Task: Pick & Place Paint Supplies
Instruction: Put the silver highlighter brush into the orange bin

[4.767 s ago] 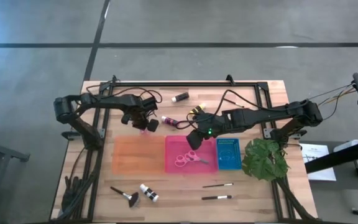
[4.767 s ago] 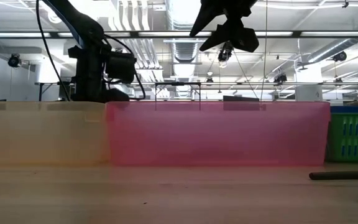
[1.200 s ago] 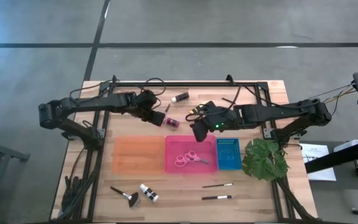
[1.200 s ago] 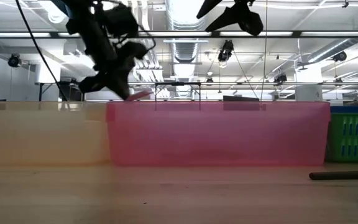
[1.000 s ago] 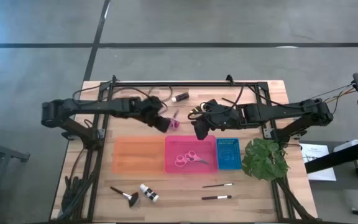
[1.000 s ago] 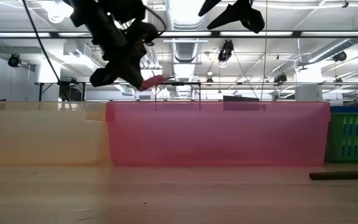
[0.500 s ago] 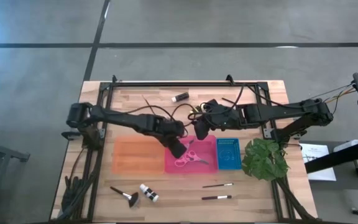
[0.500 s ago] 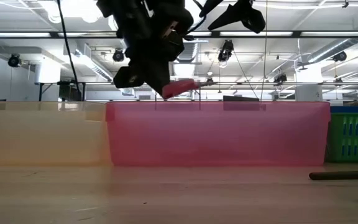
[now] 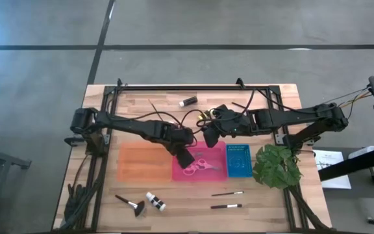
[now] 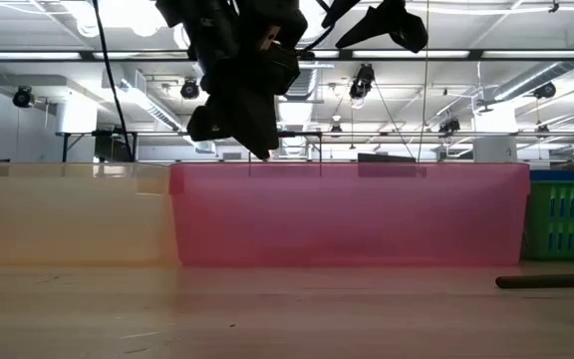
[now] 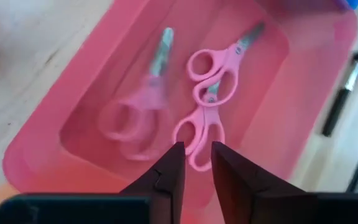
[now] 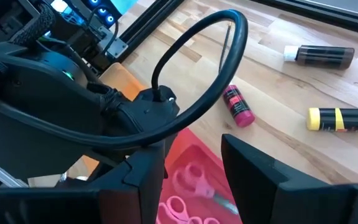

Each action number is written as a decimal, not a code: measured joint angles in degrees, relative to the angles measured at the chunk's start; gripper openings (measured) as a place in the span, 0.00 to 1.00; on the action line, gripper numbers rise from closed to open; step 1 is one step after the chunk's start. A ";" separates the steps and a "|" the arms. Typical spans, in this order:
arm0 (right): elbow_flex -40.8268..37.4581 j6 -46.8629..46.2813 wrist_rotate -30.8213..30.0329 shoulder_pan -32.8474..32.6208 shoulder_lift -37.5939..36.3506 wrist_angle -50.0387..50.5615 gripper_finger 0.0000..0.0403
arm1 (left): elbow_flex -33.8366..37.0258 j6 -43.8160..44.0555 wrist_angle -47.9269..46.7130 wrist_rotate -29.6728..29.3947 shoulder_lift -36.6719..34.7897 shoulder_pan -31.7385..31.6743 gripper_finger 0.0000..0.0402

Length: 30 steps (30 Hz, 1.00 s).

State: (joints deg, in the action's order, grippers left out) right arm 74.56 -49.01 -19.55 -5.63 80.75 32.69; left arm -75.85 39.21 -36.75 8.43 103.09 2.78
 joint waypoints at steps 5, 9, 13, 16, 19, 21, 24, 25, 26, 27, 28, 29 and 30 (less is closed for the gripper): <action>0.00 0.17 0.00 -0.06 0.00 0.00 0.39 | 0.04 -4.19 -1.55 3.76 -2.72 -0.35 0.23; 0.00 0.37 0.05 -0.13 0.00 0.04 0.39 | 0.11 -8.94 -1.69 6.04 -7.09 -0.41 0.23; 0.00 0.59 0.09 -0.13 0.00 0.06 0.39 | 0.15 -17.62 -2.46 12.75 -12.15 -0.15 0.23; 0.00 0.96 0.39 -0.13 0.00 0.05 0.39 | 0.28 -21.40 -4.71 16.72 -16.45 0.40 0.23; 0.00 1.01 0.74 -0.15 -0.13 0.26 0.39 | 0.43 -21.73 -9.45 18.42 -20.82 2.02 0.24; 0.00 1.01 0.72 -0.13 -0.24 0.35 0.39 | 0.51 -21.87 -12.93 18.38 -23.29 4.16 0.24; 0.00 1.01 0.68 -0.13 -0.44 0.52 0.39 | 1.27 -21.85 -15.45 17.10 -26.81 9.34 0.24; 0.00 1.02 0.68 -0.13 -0.49 0.50 0.39 | 1.46 -21.82 -15.83 16.45 -27.81 11.44 0.24; 0.00 1.02 0.68 -0.14 -0.56 0.58 0.39 | 1.70 -21.70 -15.75 15.43 -28.69 13.77 0.24; 0.00 1.08 0.67 -0.14 -0.61 0.56 0.39 | 2.04 -21.39 -15.66 14.21 -29.38 16.05 0.24; 0.00 1.26 0.65 -0.13 -0.69 0.55 0.39 | 2.28 -20.63 -15.77 12.69 -29.80 18.48 0.24; 0.00 1.25 0.63 -0.13 -0.80 0.55 0.39 | 2.55 -19.44 -15.85 11.30 -30.08 20.85 0.24; 0.00 1.26 0.56 -0.13 -0.90 0.54 0.39 | 2.97 -17.69 -15.91 9.97 -30.19 23.24 0.24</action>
State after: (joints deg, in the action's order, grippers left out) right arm 74.56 -47.76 -18.99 -5.76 79.85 33.23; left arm -72.88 21.52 -52.66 18.40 72.90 26.02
